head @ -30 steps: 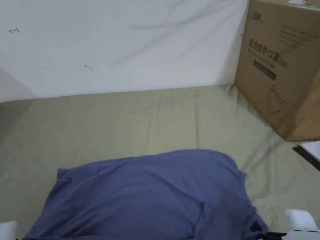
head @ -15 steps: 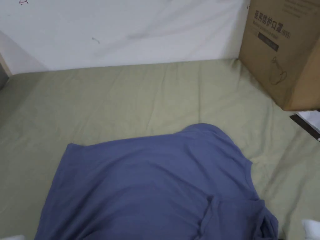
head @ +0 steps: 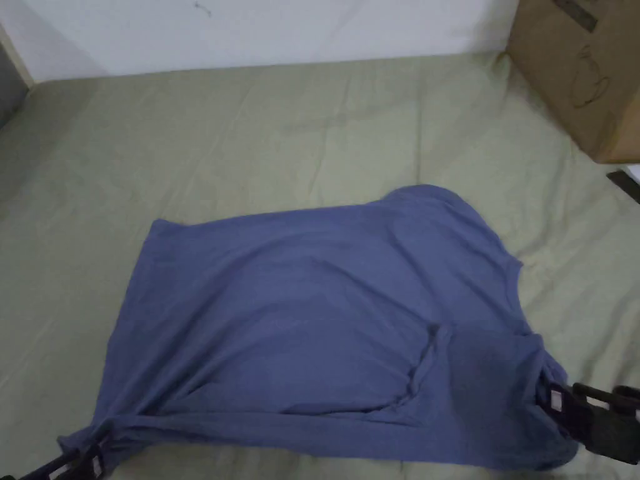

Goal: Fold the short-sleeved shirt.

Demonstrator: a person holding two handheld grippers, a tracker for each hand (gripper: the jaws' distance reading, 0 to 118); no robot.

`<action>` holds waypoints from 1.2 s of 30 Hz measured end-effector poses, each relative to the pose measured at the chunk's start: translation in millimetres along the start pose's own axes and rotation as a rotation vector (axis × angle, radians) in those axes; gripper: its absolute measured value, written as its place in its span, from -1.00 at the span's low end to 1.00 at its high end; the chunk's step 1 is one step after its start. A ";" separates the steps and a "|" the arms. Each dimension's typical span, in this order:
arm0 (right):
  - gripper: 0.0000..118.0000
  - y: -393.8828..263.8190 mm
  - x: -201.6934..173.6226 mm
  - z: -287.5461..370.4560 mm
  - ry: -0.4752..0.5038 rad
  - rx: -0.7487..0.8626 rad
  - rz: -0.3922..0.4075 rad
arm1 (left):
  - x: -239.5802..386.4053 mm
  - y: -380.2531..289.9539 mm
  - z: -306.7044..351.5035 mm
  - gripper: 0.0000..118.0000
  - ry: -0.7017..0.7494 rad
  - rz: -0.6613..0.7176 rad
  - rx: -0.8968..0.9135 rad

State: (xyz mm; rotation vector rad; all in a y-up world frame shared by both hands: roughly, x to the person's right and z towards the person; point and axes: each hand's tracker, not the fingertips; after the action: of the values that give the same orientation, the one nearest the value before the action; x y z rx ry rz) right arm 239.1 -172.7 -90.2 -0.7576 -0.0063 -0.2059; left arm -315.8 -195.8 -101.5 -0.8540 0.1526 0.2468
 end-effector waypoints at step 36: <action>0.86 -39.9 -1.9 -43.7 -0.105 -0.209 0.184 | 16.1 35.6 -68.1 -0.98 -0.026 -0.068 -0.043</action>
State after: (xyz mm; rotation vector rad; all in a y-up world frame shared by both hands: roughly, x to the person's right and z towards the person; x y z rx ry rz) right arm 226.7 -230.4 -94.9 -0.9711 -0.0143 0.0096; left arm -312.5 -222.7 -175.2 -0.8964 0.0942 0.1983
